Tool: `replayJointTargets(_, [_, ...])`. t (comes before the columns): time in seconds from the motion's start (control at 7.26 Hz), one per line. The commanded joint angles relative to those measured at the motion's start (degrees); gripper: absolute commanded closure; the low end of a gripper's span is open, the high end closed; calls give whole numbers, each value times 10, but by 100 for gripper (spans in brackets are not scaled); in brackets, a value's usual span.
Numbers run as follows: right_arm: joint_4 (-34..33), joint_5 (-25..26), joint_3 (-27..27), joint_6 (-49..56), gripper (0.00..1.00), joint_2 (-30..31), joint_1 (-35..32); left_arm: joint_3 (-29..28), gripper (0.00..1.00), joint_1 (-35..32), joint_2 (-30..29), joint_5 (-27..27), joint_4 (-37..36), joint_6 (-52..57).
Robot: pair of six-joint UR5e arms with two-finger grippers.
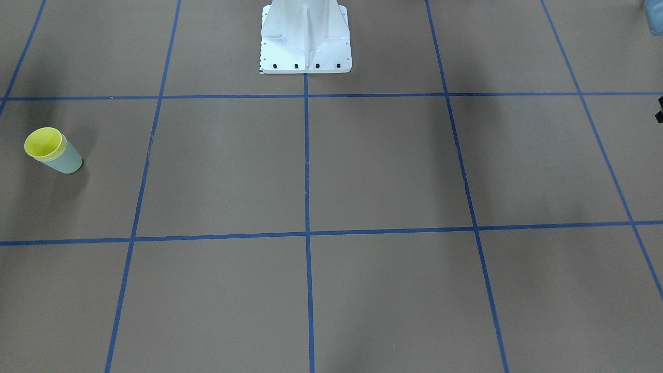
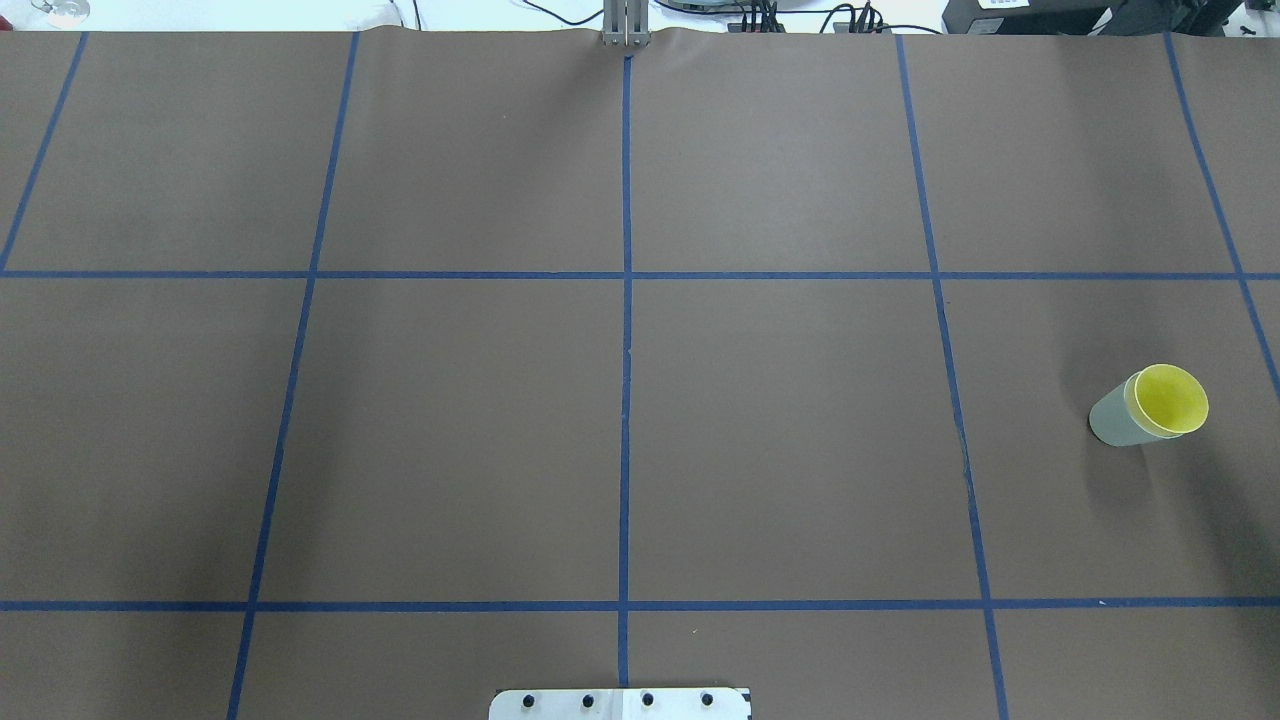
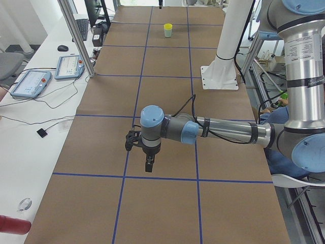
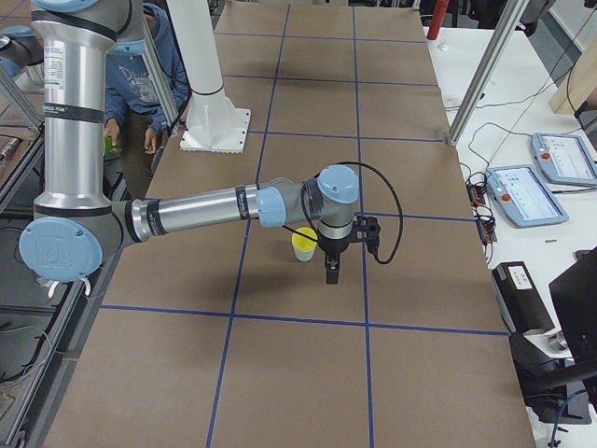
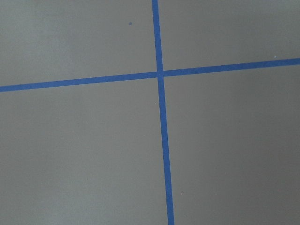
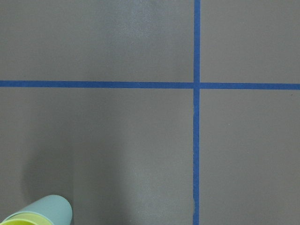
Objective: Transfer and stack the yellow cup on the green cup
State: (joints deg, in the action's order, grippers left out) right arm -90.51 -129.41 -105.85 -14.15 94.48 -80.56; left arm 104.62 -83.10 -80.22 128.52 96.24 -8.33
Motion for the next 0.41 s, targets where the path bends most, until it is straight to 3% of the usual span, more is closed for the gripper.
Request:
replayJointTargets(0.0, [1,0,-6,-7,0,-2,1,-2,0,0,1,0,1,0])
replayJointTargets(0.28, [2,-1,-13,-26,0,-2,4,0,0,0,-1,1,2,0])
